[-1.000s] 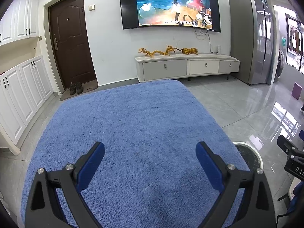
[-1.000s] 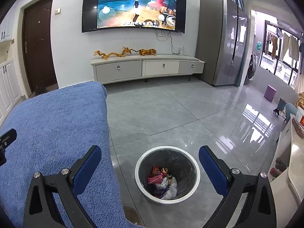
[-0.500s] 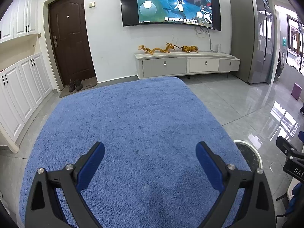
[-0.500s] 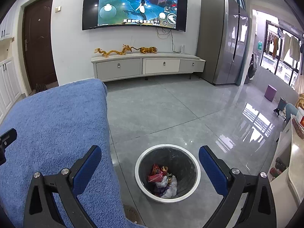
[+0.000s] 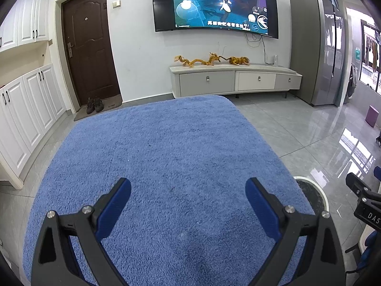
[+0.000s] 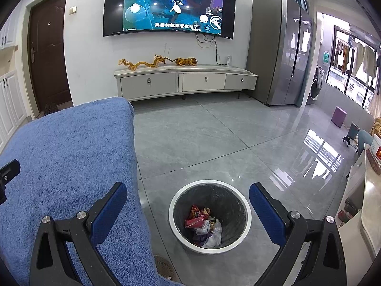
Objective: Collect trash
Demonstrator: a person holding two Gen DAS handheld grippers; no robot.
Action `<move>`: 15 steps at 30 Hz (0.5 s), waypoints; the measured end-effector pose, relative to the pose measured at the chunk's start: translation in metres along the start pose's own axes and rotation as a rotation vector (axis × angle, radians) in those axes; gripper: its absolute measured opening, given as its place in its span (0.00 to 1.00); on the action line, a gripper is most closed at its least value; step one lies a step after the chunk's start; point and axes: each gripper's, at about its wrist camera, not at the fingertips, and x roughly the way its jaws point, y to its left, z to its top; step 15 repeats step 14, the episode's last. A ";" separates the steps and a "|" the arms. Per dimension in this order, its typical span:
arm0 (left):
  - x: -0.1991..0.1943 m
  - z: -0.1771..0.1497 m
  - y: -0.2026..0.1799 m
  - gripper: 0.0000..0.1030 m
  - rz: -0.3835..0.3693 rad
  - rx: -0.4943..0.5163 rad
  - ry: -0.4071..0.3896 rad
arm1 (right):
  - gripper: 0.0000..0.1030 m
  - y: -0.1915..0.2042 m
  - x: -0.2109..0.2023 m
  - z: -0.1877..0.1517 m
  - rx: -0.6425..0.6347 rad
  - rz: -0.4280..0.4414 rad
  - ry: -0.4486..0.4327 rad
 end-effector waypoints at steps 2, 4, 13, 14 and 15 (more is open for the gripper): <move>0.000 0.000 0.000 0.94 -0.001 -0.001 0.001 | 1.00 0.001 0.000 0.000 -0.001 0.001 0.000; 0.000 0.000 0.000 0.94 -0.002 -0.003 0.001 | 1.00 0.001 0.000 -0.001 -0.001 0.000 0.000; 0.000 0.000 0.000 0.94 -0.003 -0.002 0.001 | 1.00 -0.001 0.000 -0.001 -0.001 -0.002 0.003; 0.000 -0.001 0.000 0.94 -0.004 -0.002 0.001 | 1.00 -0.001 0.000 -0.001 0.000 -0.001 0.003; 0.000 -0.001 0.000 0.94 -0.004 -0.002 0.001 | 1.00 -0.001 0.000 -0.001 0.000 -0.001 0.003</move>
